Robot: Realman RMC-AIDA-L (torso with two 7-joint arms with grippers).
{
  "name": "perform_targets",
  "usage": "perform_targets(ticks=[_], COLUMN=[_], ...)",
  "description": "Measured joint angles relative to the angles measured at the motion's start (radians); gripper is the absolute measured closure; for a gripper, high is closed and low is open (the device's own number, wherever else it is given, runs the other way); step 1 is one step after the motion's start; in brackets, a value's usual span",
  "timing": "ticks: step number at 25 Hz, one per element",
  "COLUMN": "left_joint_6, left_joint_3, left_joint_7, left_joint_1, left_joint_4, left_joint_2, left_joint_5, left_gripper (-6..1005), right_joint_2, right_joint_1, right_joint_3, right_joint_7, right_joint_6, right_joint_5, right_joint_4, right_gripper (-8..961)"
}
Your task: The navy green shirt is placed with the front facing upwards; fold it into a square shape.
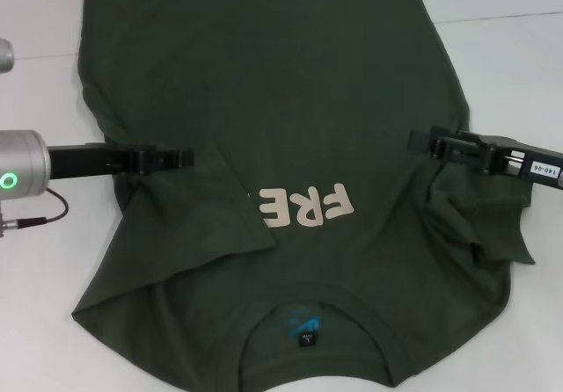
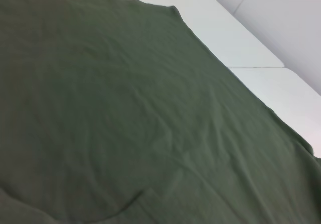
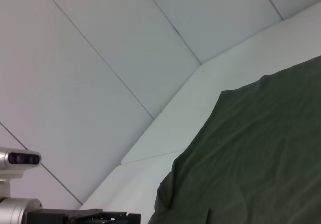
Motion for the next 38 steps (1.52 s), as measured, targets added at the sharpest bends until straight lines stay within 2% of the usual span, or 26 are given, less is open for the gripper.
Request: perform_targets(ticks=[6,11,18,23,30,38], left_joint_6=[0.0,0.065,0.188,0.254,0.34,0.407], left_joint_3=[-0.001,0.0,-0.021,-0.069,-0.118,-0.129], left_joint_7=[0.007,0.078,0.249,0.329,0.369,0.388], left_joint_1=[0.041,0.109,0.205,0.23,0.245,0.278], left_joint_4=[0.06,0.107,0.127,0.082,0.052,0.052], left_joint_2=[-0.006,-0.008,-0.02,-0.023,-0.02,-0.015], left_joint_5=[-0.011,-0.131,-0.33,-0.407,-0.425,-0.416], left_gripper=[265,103,109,110,112,114], right_joint_2=[0.0,0.001,0.002,-0.002,0.0,-0.007], right_joint_1=[0.004,0.004,-0.014,-0.035,-0.083,-0.116], right_joint_3=[0.001,0.007,0.012,0.025,0.094,0.094], right_joint_7=[0.0,0.0,-0.048,-0.082,-0.132,-0.133], right_joint_6=[0.006,0.008,0.008,0.016,0.013,-0.029], right_joint_5=[0.001,0.001,0.028,0.061,0.113,0.122], right_joint_4=[0.0,0.0,0.0,0.0,0.001,0.0], right_gripper=[42,41,41,42,42,41])
